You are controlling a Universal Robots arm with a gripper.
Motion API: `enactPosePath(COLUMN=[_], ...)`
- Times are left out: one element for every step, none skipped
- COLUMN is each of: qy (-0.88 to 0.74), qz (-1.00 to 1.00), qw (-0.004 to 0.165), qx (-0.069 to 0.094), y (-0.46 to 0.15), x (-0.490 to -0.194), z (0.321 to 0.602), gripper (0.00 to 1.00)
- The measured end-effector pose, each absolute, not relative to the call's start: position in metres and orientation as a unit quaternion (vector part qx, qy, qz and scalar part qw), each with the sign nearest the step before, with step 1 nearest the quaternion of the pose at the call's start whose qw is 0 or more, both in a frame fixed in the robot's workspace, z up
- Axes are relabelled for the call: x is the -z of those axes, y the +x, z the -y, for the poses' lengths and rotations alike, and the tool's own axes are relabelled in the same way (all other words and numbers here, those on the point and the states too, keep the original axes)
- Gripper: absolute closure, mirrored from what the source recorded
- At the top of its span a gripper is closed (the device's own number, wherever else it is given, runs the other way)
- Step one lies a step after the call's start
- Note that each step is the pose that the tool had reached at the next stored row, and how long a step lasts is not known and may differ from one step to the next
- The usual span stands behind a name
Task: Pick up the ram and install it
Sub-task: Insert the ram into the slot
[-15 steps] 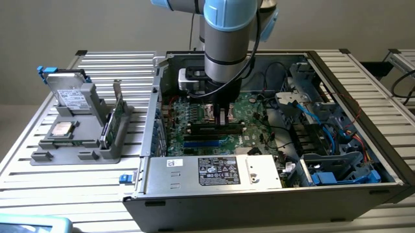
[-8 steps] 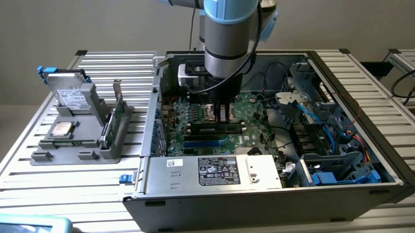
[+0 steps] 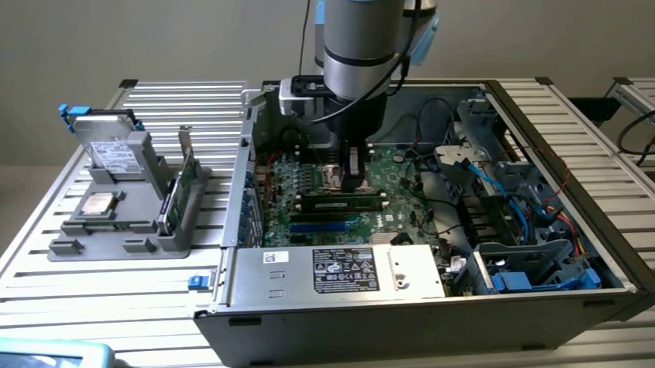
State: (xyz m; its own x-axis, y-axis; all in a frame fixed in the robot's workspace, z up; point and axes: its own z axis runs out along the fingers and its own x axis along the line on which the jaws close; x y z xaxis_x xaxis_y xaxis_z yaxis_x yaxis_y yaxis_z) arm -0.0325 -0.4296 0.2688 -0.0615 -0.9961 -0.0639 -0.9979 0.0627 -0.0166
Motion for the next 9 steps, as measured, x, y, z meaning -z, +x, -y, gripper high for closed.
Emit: enactPosePath(qy=[-0.684,-0.684,-0.684,-0.684,-0.684,-0.684,-0.684,-0.684,-0.684], qz=[-0.728,-0.728,-0.728,-0.728,-0.728,-0.728,-0.728,-0.728,-0.728], qw=[0.029,0.029,0.029,0.029,0.029,0.029,0.028,0.028,0.028], qx=[-0.016,-0.016,-0.016,-0.015,-0.015,-0.015,-0.015,-0.015,-0.015], y=[-0.032,-0.032,-0.032,-0.032,-0.032,-0.032,-0.032,-0.032,-0.032], x=[-0.273,-0.278,-0.282,-0.285,-0.287,-0.287,-0.287,-0.287,-0.287], z=[0.430,0.430,0.430,0.430,0.429,0.429,0.429,0.429,0.429], gripper=[0.61,0.61,0.61,0.61,0.61,0.61,0.61,0.61,0.61])
